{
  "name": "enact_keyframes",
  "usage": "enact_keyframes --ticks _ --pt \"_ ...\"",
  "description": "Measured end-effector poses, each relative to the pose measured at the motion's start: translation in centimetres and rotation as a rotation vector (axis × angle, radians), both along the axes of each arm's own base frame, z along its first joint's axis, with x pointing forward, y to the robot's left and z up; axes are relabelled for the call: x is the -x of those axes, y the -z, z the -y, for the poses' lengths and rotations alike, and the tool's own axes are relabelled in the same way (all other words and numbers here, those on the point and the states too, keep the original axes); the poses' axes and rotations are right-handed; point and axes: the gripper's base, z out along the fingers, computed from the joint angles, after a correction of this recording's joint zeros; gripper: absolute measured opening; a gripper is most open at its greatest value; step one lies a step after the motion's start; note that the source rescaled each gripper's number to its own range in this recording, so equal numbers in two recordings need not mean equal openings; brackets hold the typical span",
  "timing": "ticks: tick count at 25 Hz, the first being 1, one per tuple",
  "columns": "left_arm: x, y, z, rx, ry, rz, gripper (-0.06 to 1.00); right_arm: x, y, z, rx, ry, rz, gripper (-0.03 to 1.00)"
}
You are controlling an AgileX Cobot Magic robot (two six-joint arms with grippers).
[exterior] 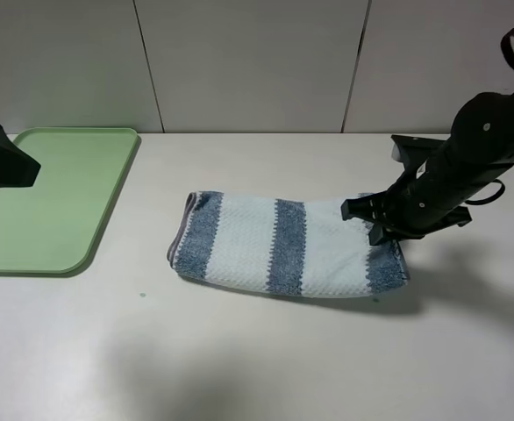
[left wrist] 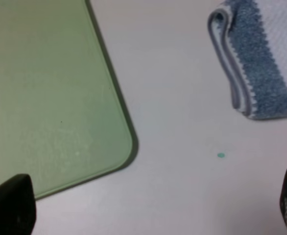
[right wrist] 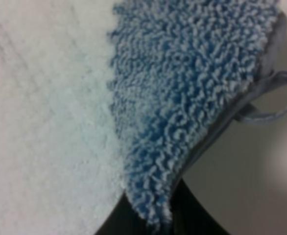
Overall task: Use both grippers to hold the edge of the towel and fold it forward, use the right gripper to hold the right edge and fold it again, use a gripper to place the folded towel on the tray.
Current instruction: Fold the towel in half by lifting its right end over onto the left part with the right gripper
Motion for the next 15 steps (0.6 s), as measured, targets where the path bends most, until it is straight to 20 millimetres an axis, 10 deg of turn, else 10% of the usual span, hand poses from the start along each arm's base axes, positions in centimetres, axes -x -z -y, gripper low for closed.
enact_keyframes --ticks 15 --pt "0.0 0.0 0.0 0.000 0.000 0.000 1.00 -1.1 -5.8 2.6 0.128 -0.038 -0.058 0.05"
